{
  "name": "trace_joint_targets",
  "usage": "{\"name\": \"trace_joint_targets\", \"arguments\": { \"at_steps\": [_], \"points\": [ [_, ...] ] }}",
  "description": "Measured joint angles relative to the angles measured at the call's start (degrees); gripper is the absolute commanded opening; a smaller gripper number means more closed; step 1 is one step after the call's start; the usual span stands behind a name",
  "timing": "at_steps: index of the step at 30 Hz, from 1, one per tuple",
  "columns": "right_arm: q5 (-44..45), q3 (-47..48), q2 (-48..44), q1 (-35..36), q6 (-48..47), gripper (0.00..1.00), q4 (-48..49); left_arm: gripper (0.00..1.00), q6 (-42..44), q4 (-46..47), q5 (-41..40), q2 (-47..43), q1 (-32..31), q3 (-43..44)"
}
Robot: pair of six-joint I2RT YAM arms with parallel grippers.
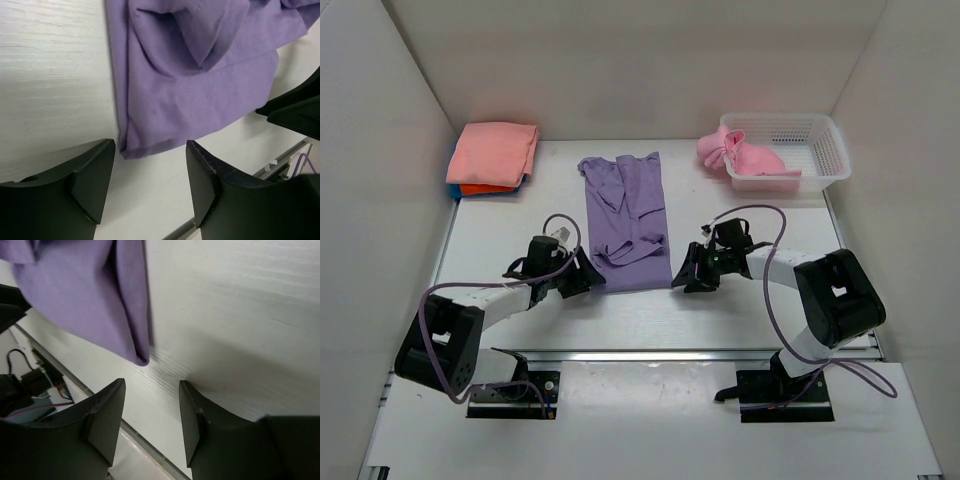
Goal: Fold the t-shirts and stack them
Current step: Fold the folded rectangular tshirt in 1/3 of the way, then grab one side of the 2/3 rectangular tshirt with both arms, then fold the long partially folded tshirt into a neat square
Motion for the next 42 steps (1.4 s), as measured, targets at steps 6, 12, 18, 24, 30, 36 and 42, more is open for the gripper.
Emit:
{"name": "trace_joint_targets", "arguments": {
  "at_steps": [6, 12, 18, 24, 30, 36, 42],
  "points": [
    [-1.3, -2.9, 0.2, 1.4, 6.1, 0.48, 9.6, 0.69, -2.2, 1.3, -4.3, 0.0, -2.8, 0.0],
    [-2.1, -2.3, 3.8, 3.2, 9.2, 0.00, 15.1, 0.07, -5.7, 4.5, -6.9, 2.6, -4.6, 0.1],
    [-2.4, 5.9, 7.3, 3.0, 7.7, 0.00, 6.6, 0.00, -6.9, 1.4, -4.2, 7.5, -2.4, 5.5],
    [-1.4, 19.7, 1.9, -0.1, 3.4, 0.00, -1.8, 0.00, -4.7, -3.4, -3.2, 4.9, 0.8, 17.7],
    [-0.9, 11.5, -7.4, 0.8, 2.8, 0.00, -2.2, 0.00, -4.3, -3.7, -1.3, -5.9, -1.6, 10.5],
    [-1.0, -6.1, -12.3, 9.4, 6.1, 0.00, -2.8, 0.00, -5.1, -10.3, 0.7, -16.1, -3.5, -5.2],
    [-2.1, -15.7, -20.9, 14.3, 10.4, 0.00, -1.9, 0.00, -7.8, -18.6, 2.4, -37.0, -6.2, -14.0]
  ]
}}
